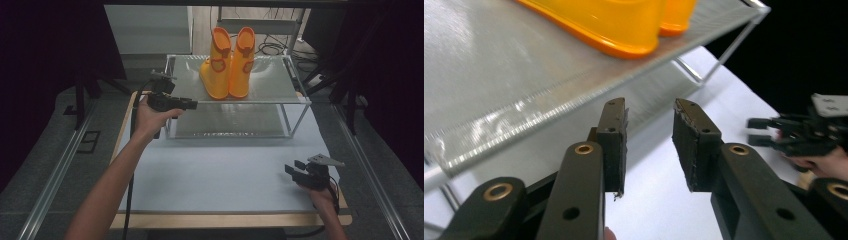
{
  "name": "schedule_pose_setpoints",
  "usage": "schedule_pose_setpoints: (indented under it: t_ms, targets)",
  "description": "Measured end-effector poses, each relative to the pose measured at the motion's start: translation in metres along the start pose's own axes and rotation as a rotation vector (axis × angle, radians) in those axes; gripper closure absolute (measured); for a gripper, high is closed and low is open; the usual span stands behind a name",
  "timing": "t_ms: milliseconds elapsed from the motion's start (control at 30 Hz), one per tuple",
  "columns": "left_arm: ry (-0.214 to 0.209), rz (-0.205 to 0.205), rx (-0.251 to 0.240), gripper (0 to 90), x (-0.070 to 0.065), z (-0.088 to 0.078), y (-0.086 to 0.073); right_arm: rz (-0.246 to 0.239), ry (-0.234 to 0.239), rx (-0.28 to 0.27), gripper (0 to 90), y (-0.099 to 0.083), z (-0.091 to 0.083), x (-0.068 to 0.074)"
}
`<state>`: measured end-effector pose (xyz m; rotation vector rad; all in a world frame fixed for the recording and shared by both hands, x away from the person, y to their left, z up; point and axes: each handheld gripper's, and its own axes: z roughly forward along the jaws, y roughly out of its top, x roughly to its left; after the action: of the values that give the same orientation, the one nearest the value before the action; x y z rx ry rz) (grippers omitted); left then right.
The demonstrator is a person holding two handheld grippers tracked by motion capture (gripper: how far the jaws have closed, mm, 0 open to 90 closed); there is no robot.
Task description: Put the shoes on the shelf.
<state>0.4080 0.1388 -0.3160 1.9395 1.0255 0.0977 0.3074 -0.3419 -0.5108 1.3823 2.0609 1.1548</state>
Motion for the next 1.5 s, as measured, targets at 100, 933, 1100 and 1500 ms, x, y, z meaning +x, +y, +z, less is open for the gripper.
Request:
schedule_pose_setpoints:
  t_ms: [100,933,1100,1500]
  targets:
    - [-0.023,0.010,0.010,66.5,-0.002,-0.008,-0.009,-0.004,0.004,0.001,49.1,0.001,0.000,0.001]
    - [-0.018,-0.010,0.034,60.2,0.011,-0.014,-0.138,-0.005,0.017,-0.007,47.8,0.002,-0.001,0.001]
    - [0.019,-0.023,0.057,58.6,0.015,-0.002,-0.162,-0.023,0.029,-0.002,46.6,0.002,0.001,0.004]
    - [0.051,-0.055,0.088,55.8,0.026,0.018,-0.192,-0.037,0.037,0.006,45.0,0.001,0.003,0.007]
